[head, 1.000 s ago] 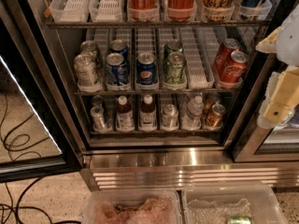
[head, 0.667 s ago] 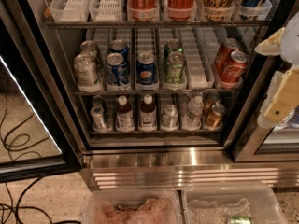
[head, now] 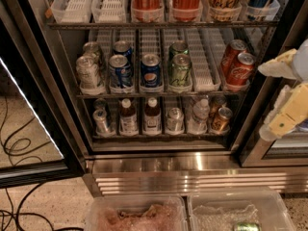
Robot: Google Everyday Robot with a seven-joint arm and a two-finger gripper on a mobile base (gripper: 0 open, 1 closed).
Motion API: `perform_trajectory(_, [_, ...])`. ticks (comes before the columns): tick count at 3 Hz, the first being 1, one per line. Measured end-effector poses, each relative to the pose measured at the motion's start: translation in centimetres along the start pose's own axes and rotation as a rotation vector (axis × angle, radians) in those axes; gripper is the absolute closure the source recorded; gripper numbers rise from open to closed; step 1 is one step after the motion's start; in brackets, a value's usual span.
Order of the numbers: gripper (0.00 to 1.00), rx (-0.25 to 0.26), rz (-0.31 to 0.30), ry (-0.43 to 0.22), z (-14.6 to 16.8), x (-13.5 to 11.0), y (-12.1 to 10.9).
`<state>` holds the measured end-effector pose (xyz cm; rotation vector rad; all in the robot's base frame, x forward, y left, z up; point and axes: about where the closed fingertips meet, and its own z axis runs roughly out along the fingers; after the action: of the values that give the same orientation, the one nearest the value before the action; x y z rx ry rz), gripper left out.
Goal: Pick green can from middle shelf of fridge
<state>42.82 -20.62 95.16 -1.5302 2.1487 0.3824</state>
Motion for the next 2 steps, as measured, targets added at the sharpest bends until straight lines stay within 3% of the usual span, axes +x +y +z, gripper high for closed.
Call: perform_trajectory(2, [0.0,-0.005,0.009,-0.033,0.37,-0.39,0.0])
